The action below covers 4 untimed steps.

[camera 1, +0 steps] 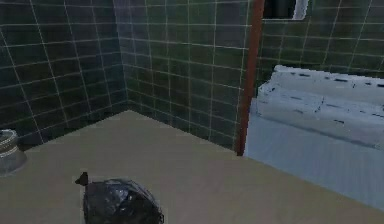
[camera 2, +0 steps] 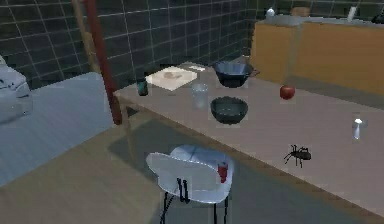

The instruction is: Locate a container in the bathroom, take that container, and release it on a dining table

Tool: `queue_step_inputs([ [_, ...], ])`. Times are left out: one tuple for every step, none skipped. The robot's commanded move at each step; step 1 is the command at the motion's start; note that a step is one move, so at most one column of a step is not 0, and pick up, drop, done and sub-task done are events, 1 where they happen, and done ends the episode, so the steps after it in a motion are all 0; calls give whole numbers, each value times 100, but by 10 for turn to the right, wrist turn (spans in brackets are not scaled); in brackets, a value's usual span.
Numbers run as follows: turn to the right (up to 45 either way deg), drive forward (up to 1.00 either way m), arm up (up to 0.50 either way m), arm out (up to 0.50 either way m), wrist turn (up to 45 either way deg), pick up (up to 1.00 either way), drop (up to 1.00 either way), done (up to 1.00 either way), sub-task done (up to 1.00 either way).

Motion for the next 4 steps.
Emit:
queue_step_inputs([
  [330, 0, 0, 0, 0, 0, 0, 0, 0],
  [0, 75, 0, 0, 0, 0, 0, 0, 0],
  [300, 0, 0, 0, 0, 0, 0, 0, 0],
  [0, 100, 0, 0, 0, 0, 0, 0, 0],
])
